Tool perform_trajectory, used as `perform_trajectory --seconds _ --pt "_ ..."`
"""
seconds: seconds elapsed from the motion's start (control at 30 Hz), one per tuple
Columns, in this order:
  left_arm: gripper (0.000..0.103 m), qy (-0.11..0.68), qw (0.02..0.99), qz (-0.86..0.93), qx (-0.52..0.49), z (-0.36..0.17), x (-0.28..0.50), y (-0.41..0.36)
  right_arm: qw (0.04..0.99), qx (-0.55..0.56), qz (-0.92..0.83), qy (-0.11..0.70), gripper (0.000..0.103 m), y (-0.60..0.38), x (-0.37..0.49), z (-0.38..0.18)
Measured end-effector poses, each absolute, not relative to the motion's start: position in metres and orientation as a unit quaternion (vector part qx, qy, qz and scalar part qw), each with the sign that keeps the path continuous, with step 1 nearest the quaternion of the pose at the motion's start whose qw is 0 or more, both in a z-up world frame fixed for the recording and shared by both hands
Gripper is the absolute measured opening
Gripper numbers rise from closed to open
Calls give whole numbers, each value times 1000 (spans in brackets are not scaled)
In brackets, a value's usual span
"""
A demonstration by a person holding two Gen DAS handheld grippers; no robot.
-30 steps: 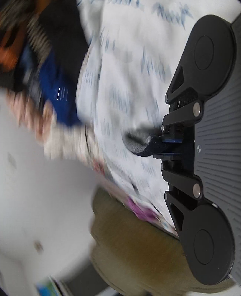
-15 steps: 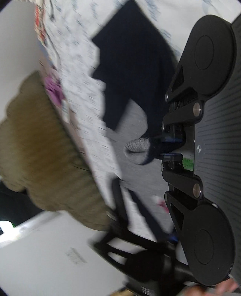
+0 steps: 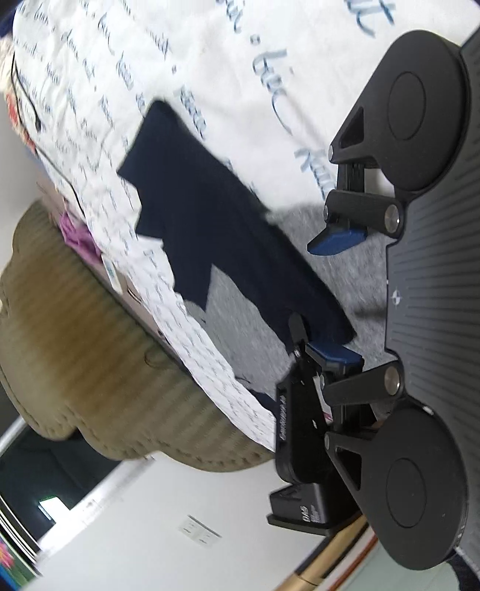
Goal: Fold small clothes
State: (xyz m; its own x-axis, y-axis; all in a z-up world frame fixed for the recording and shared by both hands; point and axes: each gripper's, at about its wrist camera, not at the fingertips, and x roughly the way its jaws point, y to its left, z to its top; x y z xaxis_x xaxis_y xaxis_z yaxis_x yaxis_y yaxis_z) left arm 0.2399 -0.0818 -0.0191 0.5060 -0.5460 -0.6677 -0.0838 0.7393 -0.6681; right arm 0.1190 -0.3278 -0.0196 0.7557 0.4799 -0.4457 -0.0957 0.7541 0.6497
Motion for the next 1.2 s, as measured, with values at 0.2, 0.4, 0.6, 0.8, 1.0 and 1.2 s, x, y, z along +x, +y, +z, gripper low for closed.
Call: perform_trajectory --seconds 0.2,0.4,0.6,0.8,1.0,1.2 --pt "7 421 856 -143 -263 36 249 -31 896 322 142 272 64 -358 131 2" --pt "7 441 860 -51 -252 44 268 74 890 342 128 273 68 -382 174 8" --pt "7 447 852 -11 -273 29 257 131 874 350 120 315 68 -384 237 -7" --pt "7 450 859 -15 -241 29 255 128 877 302 112 357 68 -355 293 -20" --pt "7 455 861 -4 -228 30 269 133 871 273 123 390 42 -334 324 -34" --pt "7 458 857 -5 -236 17 267 137 878 256 134 381 10 -331 321 -33"
